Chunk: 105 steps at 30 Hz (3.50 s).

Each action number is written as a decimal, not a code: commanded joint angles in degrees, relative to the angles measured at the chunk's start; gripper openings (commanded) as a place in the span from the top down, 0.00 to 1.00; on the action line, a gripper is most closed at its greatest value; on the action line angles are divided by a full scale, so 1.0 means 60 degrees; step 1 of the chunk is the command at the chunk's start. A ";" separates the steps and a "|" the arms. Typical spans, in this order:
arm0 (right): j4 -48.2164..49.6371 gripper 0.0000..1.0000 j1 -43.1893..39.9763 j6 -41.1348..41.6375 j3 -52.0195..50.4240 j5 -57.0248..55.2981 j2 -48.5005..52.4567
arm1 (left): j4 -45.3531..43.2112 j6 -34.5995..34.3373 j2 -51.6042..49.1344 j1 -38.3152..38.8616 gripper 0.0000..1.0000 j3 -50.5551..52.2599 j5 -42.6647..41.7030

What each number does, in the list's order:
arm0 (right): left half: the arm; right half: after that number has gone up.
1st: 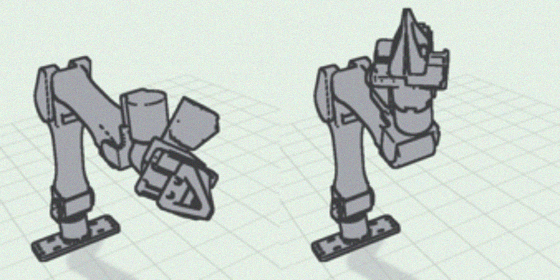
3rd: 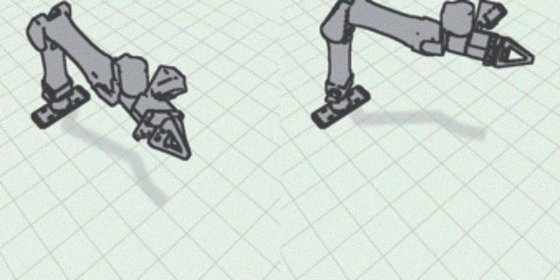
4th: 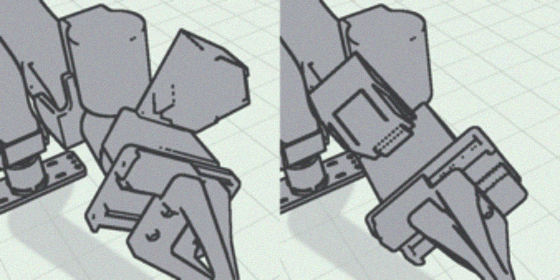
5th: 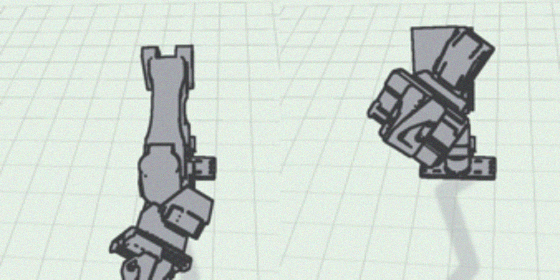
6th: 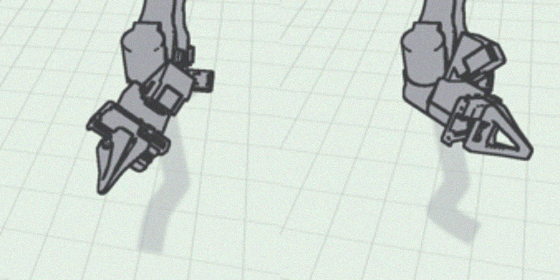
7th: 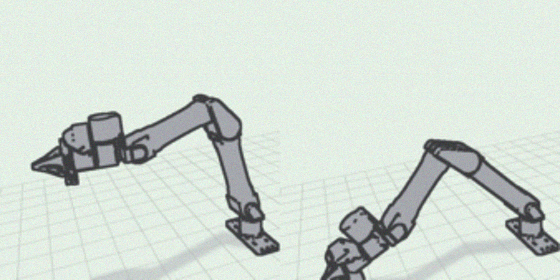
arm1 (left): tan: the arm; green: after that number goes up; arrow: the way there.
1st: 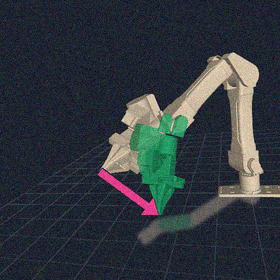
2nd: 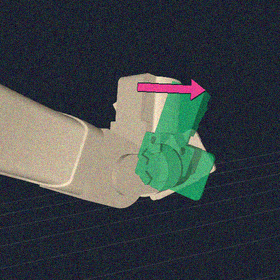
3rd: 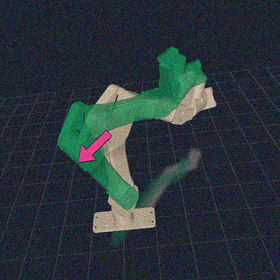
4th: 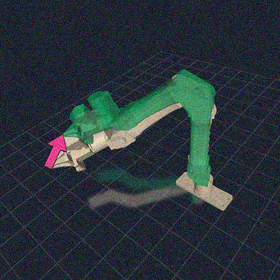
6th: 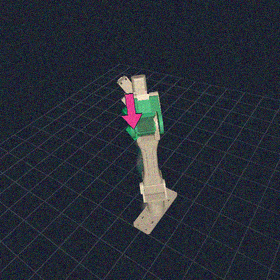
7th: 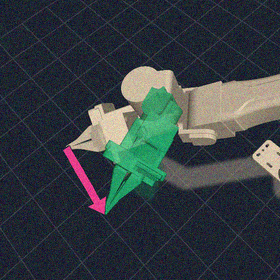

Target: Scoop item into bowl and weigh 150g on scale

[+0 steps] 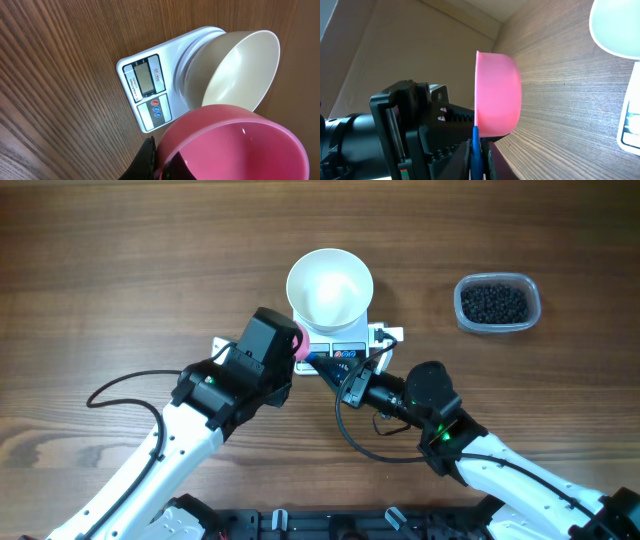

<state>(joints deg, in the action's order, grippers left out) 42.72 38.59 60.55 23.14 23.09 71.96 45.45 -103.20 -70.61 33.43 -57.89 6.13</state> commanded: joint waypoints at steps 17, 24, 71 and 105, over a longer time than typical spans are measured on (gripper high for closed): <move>0.0091 0.95 0.0040 0.0506 0.0091 0.0222 0.0076 | 0.0113 -0.0095 -0.0073 0.0055 0.96 -0.0033 0.0135; 0.0124 0.95 0.0040 0.0831 0.0091 0.0186 0.0076 | 0.0153 -0.0095 -0.0073 0.0055 0.96 -0.0033 0.0138; 0.0127 0.95 0.0040 0.0903 0.0091 0.1104 0.0076 | 0.0288 -0.0095 -0.0073 0.0055 0.96 -0.0033 0.0168; -0.9388 0.96 -0.4160 -0.5355 0.3231 0.1253 -0.3599 | -0.1202 0.6196 0.3038 0.0011 0.00 -0.0033 0.0171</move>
<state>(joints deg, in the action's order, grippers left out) -7.68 16.47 34.00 37.60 31.66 55.86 36.67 -68.88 -50.81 33.69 -57.71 6.20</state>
